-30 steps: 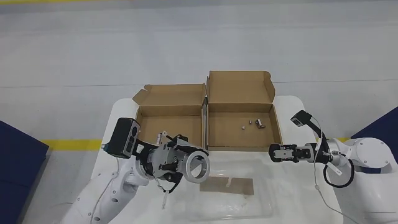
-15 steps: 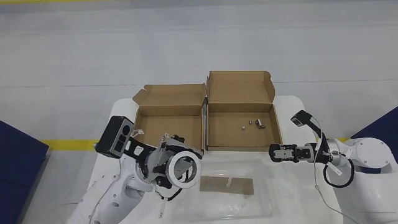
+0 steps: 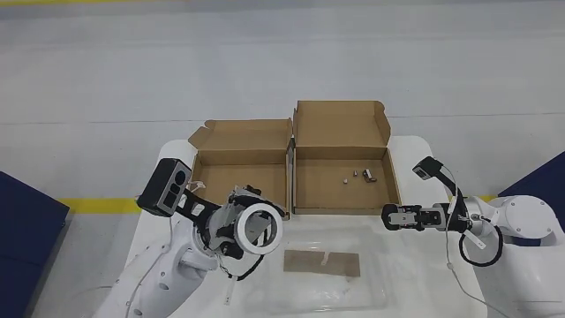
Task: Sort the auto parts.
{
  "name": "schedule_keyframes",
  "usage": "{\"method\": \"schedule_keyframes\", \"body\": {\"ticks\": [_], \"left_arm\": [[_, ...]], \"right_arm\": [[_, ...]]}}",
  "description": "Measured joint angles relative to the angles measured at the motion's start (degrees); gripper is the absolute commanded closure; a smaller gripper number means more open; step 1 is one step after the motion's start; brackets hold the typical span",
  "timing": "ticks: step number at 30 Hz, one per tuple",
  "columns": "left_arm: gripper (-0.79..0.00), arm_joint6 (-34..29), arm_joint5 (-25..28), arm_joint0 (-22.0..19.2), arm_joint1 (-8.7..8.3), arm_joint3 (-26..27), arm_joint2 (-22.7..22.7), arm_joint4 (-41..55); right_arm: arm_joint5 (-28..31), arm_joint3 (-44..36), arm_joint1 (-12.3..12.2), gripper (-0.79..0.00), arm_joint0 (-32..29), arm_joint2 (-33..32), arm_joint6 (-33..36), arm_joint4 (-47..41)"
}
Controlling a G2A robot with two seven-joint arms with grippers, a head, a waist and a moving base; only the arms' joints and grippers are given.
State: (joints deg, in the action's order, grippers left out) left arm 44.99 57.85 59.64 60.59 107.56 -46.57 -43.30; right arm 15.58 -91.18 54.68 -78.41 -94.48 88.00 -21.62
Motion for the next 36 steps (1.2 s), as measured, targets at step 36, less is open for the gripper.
{"method": "schedule_keyframes", "body": {"ticks": [36], "left_arm": [[0.000, -5.0, -1.7, 2.4, 2.64, 9.2, -1.2, 15.3]], "right_arm": [[0.0, 0.0, 0.0, -0.785, 0.0, 0.0, 0.0, 0.0]]}}
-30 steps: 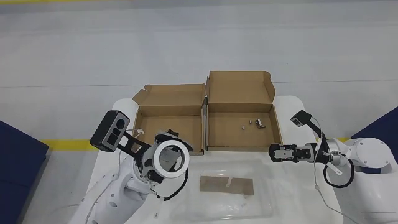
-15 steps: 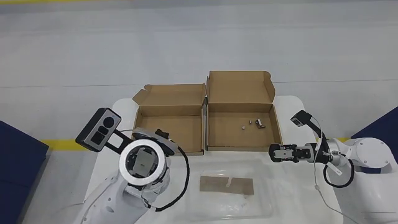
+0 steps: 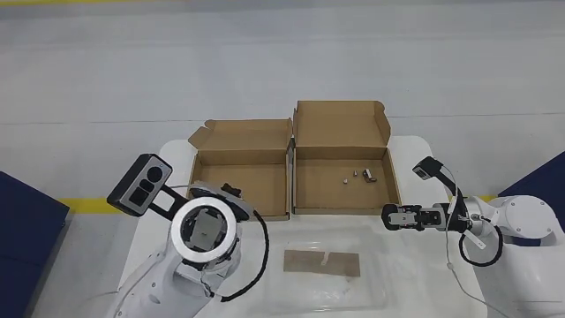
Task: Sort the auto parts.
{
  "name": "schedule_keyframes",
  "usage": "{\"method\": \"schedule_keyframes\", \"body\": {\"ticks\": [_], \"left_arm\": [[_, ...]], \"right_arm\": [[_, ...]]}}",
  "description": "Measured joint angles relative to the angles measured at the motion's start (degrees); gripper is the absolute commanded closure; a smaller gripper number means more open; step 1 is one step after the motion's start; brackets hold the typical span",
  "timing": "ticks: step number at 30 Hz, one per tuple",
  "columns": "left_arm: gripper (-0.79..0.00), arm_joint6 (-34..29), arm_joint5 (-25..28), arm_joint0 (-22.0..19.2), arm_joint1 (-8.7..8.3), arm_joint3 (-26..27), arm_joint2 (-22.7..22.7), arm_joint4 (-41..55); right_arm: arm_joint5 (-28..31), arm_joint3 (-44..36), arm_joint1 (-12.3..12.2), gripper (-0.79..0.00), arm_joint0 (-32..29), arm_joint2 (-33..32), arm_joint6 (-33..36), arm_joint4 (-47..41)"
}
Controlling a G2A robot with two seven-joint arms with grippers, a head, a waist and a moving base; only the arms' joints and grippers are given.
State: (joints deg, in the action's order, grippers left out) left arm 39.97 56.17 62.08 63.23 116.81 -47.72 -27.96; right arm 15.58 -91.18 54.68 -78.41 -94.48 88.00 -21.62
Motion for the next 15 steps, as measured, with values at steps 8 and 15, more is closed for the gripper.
{"method": "schedule_keyframes", "body": {"ticks": [8, 15], "left_arm": [[0.000, -7.1, -7.2, 0.4, 1.04, 0.8, -1.1, 1.6], [0.000, -9.5, -8.3, 1.2, 1.90, 1.8, -2.2, 2.1]], "right_arm": [[0.0, 0.0, 0.0, -0.785, 0.0, 0.0, 0.0, 0.0], [0.0, 0.0, 0.0, -0.785, 0.0, 0.0, 0.0, 0.0]]}}
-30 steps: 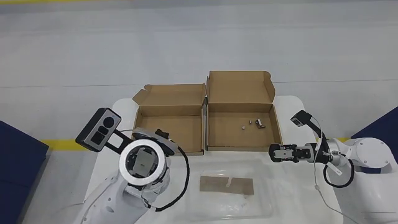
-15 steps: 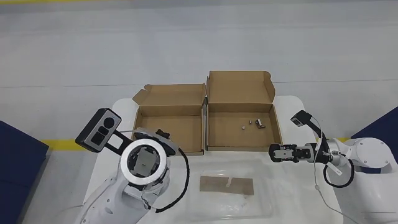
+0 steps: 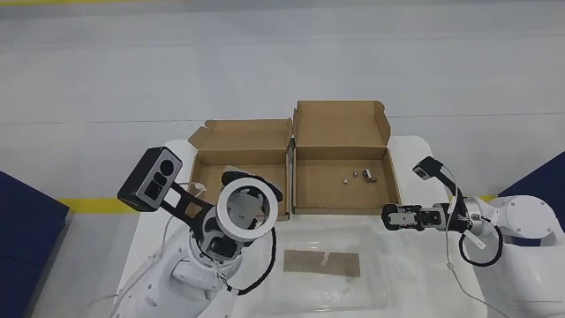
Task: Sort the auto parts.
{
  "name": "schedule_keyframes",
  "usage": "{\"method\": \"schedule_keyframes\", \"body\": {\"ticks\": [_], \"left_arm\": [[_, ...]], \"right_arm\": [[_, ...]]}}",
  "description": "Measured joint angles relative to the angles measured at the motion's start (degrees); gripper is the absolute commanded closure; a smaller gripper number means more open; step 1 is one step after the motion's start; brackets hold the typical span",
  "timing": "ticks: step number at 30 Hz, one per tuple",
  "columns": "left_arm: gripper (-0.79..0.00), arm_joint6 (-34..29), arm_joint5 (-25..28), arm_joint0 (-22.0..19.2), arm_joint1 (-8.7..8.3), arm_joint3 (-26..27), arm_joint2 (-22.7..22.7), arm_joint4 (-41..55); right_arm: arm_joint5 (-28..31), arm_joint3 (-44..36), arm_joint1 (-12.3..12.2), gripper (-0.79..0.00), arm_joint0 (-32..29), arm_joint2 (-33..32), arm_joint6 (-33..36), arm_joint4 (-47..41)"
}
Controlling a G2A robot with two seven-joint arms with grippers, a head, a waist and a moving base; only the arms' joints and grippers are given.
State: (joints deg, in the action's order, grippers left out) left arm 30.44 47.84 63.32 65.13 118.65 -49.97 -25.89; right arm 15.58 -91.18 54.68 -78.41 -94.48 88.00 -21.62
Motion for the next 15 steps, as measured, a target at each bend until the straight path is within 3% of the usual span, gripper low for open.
{"method": "schedule_keyframes", "body": {"ticks": [15], "left_arm": [[0.000, -2.3, 5.7, 1.1, 2.05, 1.6, -0.6, 4.9]], "right_arm": [[0.0, 0.0, 0.0, -0.785, 0.0, 0.0, 0.0, 0.0]]}}
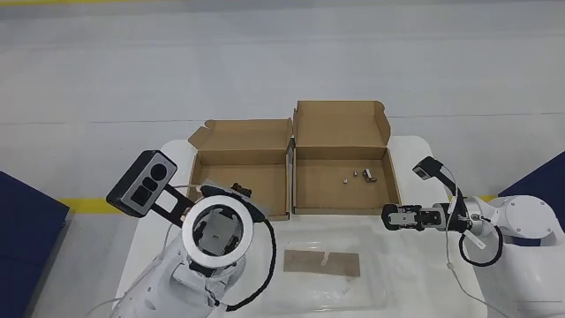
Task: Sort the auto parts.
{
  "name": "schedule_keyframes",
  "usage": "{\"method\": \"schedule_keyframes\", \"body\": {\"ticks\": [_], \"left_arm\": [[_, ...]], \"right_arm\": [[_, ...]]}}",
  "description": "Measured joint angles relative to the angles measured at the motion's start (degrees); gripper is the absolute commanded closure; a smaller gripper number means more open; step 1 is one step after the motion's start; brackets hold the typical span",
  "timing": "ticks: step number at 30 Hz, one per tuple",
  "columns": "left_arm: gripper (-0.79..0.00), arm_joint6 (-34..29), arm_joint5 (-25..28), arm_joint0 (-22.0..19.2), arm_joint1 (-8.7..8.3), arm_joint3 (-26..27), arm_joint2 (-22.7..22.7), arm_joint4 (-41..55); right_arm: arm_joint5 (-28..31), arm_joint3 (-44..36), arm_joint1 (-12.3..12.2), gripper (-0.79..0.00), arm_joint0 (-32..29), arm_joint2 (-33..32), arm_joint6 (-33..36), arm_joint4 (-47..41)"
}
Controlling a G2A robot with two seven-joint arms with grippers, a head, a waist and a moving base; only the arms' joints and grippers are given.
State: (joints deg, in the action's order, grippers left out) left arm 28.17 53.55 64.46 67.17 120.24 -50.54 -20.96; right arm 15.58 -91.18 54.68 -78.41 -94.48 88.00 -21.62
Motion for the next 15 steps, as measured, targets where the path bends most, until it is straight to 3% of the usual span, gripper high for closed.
{"method": "schedule_keyframes", "body": {"ticks": [15], "left_arm": [[0.000, -4.4, -7.0, 2.9, 1.46, 0.7, -3.3, -7.0]], "right_arm": [[0.0, 0.0, 0.0, -0.785, 0.0, 0.0, 0.0, 0.0]]}}
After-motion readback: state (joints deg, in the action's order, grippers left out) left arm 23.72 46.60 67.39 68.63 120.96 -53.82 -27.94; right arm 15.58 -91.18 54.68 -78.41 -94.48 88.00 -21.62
